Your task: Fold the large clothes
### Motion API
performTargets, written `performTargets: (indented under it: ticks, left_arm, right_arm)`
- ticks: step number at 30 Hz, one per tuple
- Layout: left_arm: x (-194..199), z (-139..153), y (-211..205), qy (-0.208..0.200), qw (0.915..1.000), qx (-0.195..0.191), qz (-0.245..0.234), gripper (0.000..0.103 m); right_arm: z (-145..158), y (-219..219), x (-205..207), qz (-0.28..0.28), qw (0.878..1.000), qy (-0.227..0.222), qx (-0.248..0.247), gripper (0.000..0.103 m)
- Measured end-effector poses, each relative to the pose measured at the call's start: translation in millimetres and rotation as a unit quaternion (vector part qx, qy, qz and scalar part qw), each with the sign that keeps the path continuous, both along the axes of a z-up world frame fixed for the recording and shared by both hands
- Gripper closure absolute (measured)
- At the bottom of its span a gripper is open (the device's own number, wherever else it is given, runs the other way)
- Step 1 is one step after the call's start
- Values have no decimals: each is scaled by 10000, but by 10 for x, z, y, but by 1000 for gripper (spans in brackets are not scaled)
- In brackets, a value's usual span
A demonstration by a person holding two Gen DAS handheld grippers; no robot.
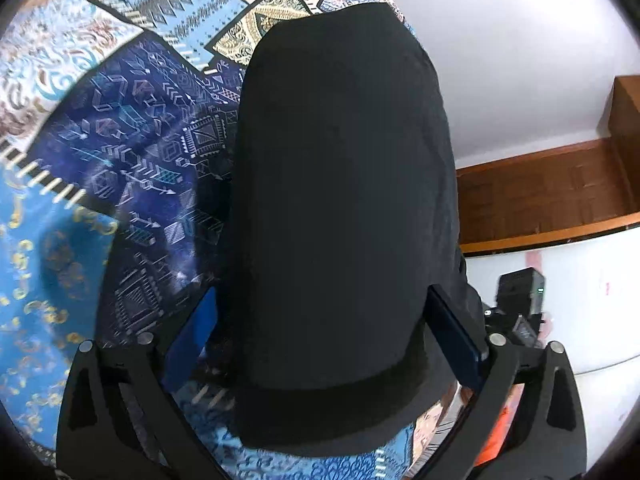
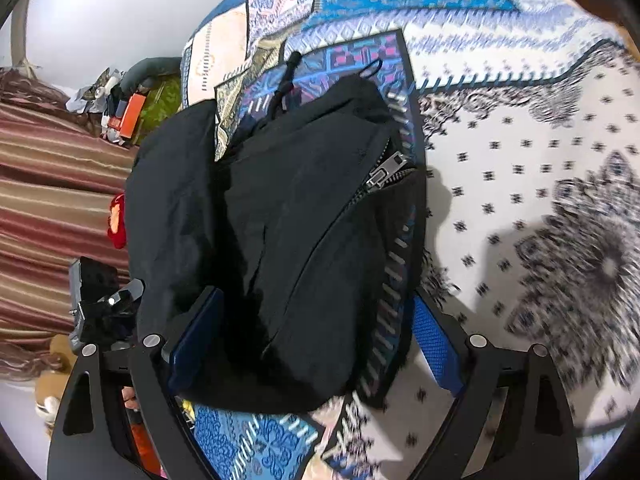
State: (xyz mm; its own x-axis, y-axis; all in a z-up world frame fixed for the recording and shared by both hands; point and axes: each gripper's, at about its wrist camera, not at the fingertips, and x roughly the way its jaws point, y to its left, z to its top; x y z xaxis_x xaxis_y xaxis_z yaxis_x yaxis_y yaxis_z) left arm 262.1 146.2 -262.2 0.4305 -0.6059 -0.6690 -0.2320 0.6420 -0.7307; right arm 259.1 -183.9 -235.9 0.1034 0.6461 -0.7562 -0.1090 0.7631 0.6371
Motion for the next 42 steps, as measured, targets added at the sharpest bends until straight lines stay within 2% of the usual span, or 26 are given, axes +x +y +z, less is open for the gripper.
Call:
performTargets:
  ticks: [1, 3, 7, 9, 10, 12, 15, 21, 24, 29, 32, 34, 38, 42]
  left_arm:
    - [19, -21, -4, -1, 10000, -34, -1, 0]
    - [67, -51, -23, -24, 9999, -127, -30, 0]
    - [144, -74, -55, -69, 9997, -208, -64, 0]
    - [161, -42, -104, -126, 9998, -116, -76, 1]
    - [152, -23, -120, -145, 9998, -55, -86, 3]
    - [128, 55, -164, -182, 9997, 114, -66, 11]
    - [131, 187, -198, -177, 9996, 208, 9, 21]
    - [177, 664, -55, -504, 9972, 535, 95, 26]
    - [192, 1043, 88, -969, 9923, 769, 115, 27]
    - [335, 1586, 434, -1505, 9835, 1002, 100, 27]
    - [413, 1783, 694, -1724, 9792, 1063, 87, 27]
    - [501, 1859, 899, -1821, 9772, 1086, 71, 27]
    - [668, 1767, 1205, -1805, 9773, 1104, 61, 27]
    - [950, 1415, 1518, -1537, 9823, 1067, 77, 27]
  right_arm:
    - [-37, 23, 27, 27, 10000, 63, 72, 15]
    - [-103, 83, 66, 70, 9996, 138, 227, 26]
    - [-109, 160, 98, 21, 9991, 212, 357, 35]
    - [-82, 161, 91, 26, 9993, 199, 330, 52]
    - [-65, 156, 81, 29, 9993, 178, 328, 56]
    - [-11, 139, 62, 65, 9991, 90, 419, 71]
    - [80, 143, 62, 95, 9988, -16, 478, 79]
    - [356, 379, 94, 184, 9981, -355, 462, 81]
    - [578, 559, 192, 266, 9961, -592, 604, 82]
    - [942, 895, 374, 356, 9898, -1141, 773, 82]
    - [1100, 1149, 485, 405, 9855, -1453, 776, 82]
    - [1125, 1256, 555, 426, 9835, -1569, 792, 82]
    - [997, 1576, 761, 470, 9828, -1623, 748, 82]
    - [647, 1804, 953, 486, 9865, -1433, 628, 82]
